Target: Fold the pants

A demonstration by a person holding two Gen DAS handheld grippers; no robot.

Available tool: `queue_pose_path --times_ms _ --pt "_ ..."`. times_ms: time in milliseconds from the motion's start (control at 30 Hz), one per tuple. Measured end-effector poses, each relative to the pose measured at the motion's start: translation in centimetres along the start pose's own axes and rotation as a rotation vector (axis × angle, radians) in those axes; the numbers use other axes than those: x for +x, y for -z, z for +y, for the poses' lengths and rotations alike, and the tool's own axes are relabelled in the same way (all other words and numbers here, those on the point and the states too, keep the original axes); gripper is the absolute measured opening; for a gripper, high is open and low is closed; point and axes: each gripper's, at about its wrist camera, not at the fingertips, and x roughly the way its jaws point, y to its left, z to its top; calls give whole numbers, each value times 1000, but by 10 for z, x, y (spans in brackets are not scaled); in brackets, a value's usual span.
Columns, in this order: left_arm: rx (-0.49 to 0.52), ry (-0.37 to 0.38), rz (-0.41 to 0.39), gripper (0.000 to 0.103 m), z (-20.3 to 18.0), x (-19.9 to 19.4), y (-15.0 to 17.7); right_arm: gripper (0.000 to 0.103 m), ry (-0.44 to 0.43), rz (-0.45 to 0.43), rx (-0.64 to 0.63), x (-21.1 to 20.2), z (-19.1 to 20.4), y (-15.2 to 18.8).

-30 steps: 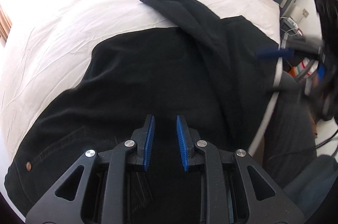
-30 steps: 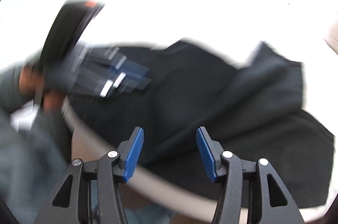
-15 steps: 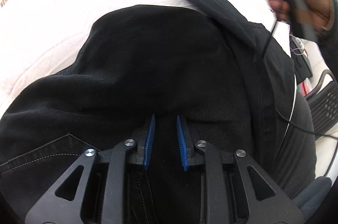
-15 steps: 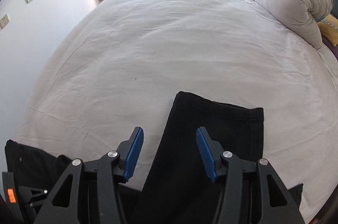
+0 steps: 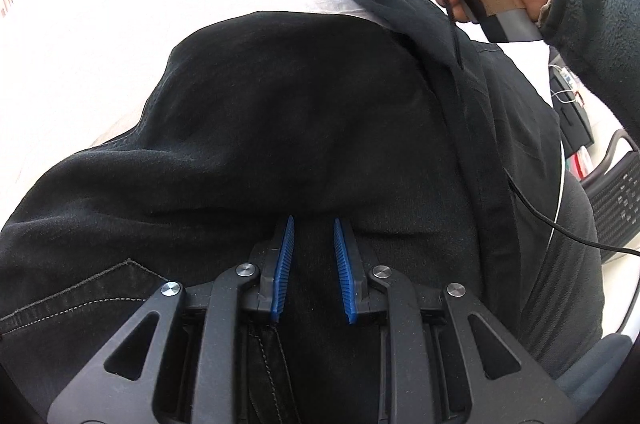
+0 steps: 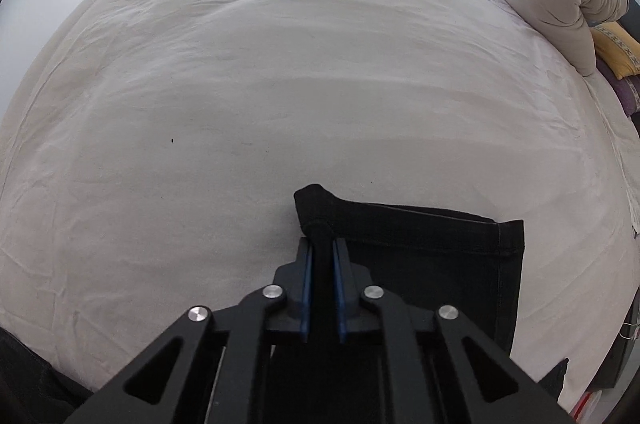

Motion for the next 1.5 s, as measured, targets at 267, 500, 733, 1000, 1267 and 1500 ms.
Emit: queue_pose_path --times_ms 267,500,733,1000,1267,1500 --pt "6 -39 6 20 -16 5 -1 3 -68 -176 160 -76 -60 42" --pt "3 -68 17 20 -28 10 -1 3 -159 -347 421 -135 -153 142" --pt "9 -111 39 20 -41 16 -7 3 -148 -394 746 -139 -238 252" --pt "36 -173 72 20 -62 24 -17 3 -159 -386 929 -129 -276 307" --pt "34 -203 76 20 -76 30 -22 3 -189 -351 995 -117 -284 333" --pt "35 -214 75 20 -83 35 -22 3 -215 -296 1044 -101 -293 357"
